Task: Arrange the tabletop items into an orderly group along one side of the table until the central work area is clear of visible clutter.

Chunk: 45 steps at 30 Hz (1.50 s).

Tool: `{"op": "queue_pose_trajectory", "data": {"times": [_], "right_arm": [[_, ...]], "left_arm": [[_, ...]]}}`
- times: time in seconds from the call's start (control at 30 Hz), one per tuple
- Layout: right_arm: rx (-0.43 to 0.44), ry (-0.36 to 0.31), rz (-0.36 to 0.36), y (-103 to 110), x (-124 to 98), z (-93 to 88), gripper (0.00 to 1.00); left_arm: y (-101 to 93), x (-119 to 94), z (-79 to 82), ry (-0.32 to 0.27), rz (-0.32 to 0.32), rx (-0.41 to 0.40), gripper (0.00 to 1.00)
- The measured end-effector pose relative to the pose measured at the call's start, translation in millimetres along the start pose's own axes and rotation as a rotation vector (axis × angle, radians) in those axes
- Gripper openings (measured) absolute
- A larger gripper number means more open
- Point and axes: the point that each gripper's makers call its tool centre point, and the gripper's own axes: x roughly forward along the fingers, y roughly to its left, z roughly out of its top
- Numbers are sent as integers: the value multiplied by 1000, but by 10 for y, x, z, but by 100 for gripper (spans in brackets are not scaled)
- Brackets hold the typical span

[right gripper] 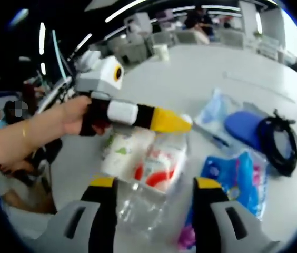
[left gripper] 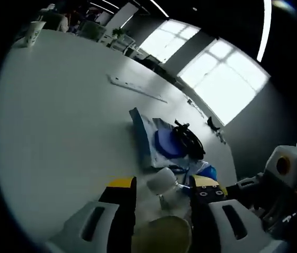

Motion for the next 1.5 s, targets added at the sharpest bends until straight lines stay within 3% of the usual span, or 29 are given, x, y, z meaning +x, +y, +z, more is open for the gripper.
{"op": "queue_pose_trajectory", "data": {"times": [0.37, 0.6, 0.93, 1.23, 1.5], "right_arm": [[4, -9, -7, -29, 6, 19, 50], [22, -13, -3, -22, 27, 30, 43], [88, -9, 0, -23, 52, 37, 41], [189, -1, -12, -49, 20, 25, 38], [209, -13, -13, -47, -18, 67, 36]], "left_arm": [[42, 22, 13, 79, 11, -87, 29], [15, 50, -49, 175, 7, -177, 26], [-13, 85, -61, 230, 32, -242, 22], [-40, 79, -36, 240, 79, -193, 22], [-132, 19, 112, 217, 101, -101, 21]]}}
